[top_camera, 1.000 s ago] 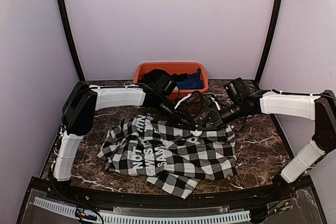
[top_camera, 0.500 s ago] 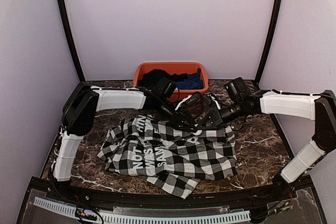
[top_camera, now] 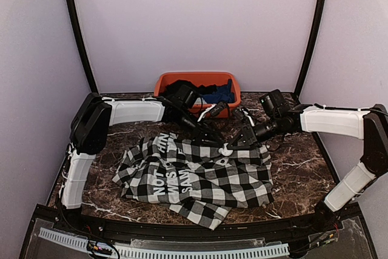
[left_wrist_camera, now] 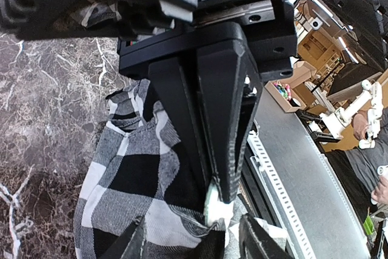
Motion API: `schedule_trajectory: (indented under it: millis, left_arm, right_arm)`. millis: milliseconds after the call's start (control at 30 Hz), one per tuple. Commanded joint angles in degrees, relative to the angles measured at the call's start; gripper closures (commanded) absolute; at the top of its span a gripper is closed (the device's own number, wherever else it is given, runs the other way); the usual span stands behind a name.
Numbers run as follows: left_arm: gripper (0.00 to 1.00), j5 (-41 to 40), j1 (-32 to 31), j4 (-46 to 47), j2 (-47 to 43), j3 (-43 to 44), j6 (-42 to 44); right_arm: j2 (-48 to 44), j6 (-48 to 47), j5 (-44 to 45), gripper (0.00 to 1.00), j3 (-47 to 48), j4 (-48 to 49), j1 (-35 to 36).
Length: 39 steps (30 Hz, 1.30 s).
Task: Pin the brooch onto the clothing
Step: Pin the brooch onto the flattened clothing.
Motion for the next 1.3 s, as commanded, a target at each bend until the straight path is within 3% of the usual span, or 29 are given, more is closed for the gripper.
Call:
schedule_trajectory:
  millis: [0,467,1067,1267]
  left_arm:
    - [0.50,1.83,-0.13,-2.76,-0.93,1.01,2.09]
    - [0.56,-0.04,-0.77,-8.07,-0.76,1.33,7.74]
    - [0.59,0.96,-0.55,-4.36,-0.81,0.26,5.41]
    - [0.58,3.11,-0.32,1.04,-1.19,-1.28,1.84]
  right_arm:
    - [-0.95,-0.81,-1.71,1.00,-0.51,1.89,-0.38]
    - [-1.16,1.29,-5.00,1.00,-0.24,4.29,-0.97]
    - [-1.12,1.04,-4.89,1.00,-1.31,4.35,-1.12]
    - [-1.13,1.47,-5.43,1.00,-1.39,5.05,-1.25]
